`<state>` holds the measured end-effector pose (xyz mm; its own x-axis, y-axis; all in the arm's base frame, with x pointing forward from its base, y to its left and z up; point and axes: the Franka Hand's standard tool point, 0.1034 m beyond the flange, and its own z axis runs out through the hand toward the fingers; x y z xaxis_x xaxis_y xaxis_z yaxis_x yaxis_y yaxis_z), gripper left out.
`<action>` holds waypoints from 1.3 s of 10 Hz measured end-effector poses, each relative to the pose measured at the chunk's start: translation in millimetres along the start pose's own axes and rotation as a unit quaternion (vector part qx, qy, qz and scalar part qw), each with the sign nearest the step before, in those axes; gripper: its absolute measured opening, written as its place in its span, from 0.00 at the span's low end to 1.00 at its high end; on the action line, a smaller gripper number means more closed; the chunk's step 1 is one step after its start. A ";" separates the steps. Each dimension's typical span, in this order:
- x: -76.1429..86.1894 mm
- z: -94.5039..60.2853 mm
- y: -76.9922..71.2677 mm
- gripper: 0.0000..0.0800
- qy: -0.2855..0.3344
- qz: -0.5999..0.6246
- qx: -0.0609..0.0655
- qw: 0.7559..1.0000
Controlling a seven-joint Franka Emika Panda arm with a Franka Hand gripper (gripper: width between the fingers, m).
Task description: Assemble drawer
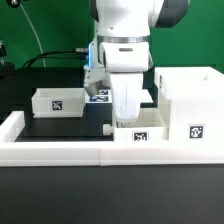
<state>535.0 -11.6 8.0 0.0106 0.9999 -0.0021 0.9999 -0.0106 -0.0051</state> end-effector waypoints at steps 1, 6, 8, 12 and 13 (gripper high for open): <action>0.3 0.1 -0.2 0.05 0.000 0.001 0.000 1.000; 8.1 -1.8 2.8 0.05 -0.003 0.032 -0.001 0.999; 13.2 -1.9 2.8 0.05 -0.001 0.030 -0.001 1.000; 13.0 -1.6 2.7 0.05 -0.001 0.030 -0.003 1.000; 15.9 -0.9 1.8 0.05 0.000 0.029 -0.006 1.000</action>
Offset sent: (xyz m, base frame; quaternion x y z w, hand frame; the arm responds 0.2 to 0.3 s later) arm 0.0087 0.0160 0.0033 -0.0043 -0.0164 0.0046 0.9998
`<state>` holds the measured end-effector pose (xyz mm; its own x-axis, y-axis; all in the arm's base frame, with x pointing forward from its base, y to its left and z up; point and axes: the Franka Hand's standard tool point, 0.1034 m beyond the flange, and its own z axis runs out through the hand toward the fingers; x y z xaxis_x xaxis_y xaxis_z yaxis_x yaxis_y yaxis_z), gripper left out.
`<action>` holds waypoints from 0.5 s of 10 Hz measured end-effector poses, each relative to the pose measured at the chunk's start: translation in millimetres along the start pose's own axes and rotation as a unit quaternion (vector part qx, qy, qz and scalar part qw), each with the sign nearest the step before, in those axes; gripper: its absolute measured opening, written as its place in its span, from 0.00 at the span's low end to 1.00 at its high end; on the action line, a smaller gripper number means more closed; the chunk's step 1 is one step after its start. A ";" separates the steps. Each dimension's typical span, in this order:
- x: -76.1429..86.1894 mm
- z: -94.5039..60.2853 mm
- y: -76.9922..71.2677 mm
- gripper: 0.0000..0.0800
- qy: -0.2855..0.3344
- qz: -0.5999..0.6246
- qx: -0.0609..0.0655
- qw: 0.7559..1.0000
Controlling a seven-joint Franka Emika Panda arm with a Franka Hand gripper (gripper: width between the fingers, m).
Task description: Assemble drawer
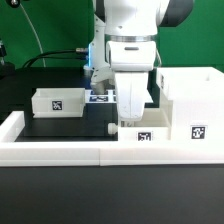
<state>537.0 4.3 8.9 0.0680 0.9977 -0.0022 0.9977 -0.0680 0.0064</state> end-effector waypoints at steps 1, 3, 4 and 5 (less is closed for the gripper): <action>1.2 -0.1 0.0 0.05 0.000 0.000 0.001 1.000; 3.8 -0.6 1.3 0.05 -0.004 -0.011 0.003 1.000; 4.4 -0.6 1.4 0.05 -0.005 -0.013 0.003 1.000; 6.9 -0.9 2.1 0.05 -0.007 -0.021 0.002 1.000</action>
Offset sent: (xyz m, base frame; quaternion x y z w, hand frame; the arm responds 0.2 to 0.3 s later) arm 0.0065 0.0085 -0.0041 0.0143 -0.0167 -0.0616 0.9979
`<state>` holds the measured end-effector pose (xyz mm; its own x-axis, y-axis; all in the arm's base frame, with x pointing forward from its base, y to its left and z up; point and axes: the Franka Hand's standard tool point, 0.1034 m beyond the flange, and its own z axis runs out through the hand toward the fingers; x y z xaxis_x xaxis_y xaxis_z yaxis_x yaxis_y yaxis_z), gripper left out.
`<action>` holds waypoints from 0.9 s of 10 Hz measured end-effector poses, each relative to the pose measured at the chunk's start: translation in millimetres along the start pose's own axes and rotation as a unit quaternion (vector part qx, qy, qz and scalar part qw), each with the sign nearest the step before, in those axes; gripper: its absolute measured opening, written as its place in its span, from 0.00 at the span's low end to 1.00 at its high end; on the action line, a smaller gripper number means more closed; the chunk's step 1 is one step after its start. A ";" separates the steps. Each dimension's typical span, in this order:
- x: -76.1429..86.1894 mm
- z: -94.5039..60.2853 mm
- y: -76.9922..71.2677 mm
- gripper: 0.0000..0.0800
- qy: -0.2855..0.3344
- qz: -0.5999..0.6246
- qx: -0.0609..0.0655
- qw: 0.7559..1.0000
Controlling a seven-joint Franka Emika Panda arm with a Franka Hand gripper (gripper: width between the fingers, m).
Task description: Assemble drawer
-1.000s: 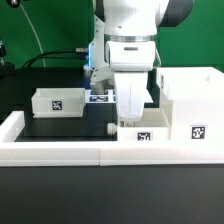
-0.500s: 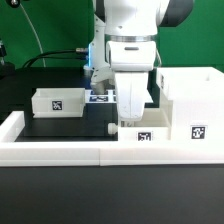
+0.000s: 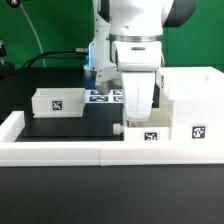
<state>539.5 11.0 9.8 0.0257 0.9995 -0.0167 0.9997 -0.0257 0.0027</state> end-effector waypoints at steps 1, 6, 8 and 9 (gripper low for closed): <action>-0.4 0.0 0.0 0.05 0.000 0.001 0.000 1.000; -0.8 -10.0 -1.2 0.54 0.000 0.017 -0.006 1.000; 0.4 -32.5 2.3 0.74 0.000 0.032 -0.021 0.999; -2.3 -43.8 3.1 0.79 -0.001 0.034 -0.026 0.999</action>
Offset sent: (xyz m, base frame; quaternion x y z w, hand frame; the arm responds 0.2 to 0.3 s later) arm 0.0000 0.0000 0.0000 0.0000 0.0000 0.0000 1.0000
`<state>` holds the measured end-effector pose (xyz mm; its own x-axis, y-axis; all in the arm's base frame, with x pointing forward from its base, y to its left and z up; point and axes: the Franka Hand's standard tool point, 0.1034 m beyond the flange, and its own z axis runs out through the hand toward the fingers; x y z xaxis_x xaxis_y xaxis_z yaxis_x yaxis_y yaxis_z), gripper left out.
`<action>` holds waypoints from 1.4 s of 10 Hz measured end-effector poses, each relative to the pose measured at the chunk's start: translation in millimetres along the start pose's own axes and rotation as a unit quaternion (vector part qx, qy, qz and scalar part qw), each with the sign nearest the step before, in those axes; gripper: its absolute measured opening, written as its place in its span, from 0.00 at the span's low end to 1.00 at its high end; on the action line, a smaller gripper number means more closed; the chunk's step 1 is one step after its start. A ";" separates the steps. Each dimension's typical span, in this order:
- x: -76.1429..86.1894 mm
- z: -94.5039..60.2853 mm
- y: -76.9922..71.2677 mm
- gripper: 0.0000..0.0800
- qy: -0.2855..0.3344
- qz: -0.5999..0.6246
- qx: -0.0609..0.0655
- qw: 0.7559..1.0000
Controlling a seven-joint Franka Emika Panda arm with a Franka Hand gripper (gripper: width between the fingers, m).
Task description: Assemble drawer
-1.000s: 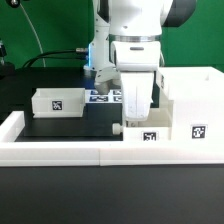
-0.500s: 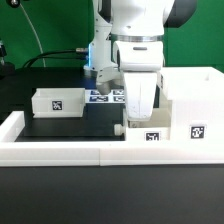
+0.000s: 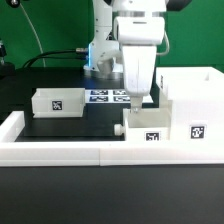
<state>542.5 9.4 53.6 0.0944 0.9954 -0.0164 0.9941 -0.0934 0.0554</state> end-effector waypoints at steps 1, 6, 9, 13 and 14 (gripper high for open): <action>-5.7 -7.1 2.1 0.79 -0.002 0.003 -0.001 1.000; -64.2 -14.2 9.9 0.81 -0.005 -0.023 -0.007 1.000; -79.4 7.1 7.1 0.81 0.030 -0.055 0.006 0.998; -65.0 33.3 8.3 0.81 0.057 -0.053 0.018 0.997; -60.4 35.9 7.4 0.81 0.059 -0.046 0.021 0.997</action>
Offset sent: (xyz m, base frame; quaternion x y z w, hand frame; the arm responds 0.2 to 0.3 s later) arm -0.0039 -0.0437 0.0153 0.0019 -0.0025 -0.0391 0.9992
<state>546.0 -52.2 19.2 -0.0028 0.9952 0.0983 0.9998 0.0011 0.0178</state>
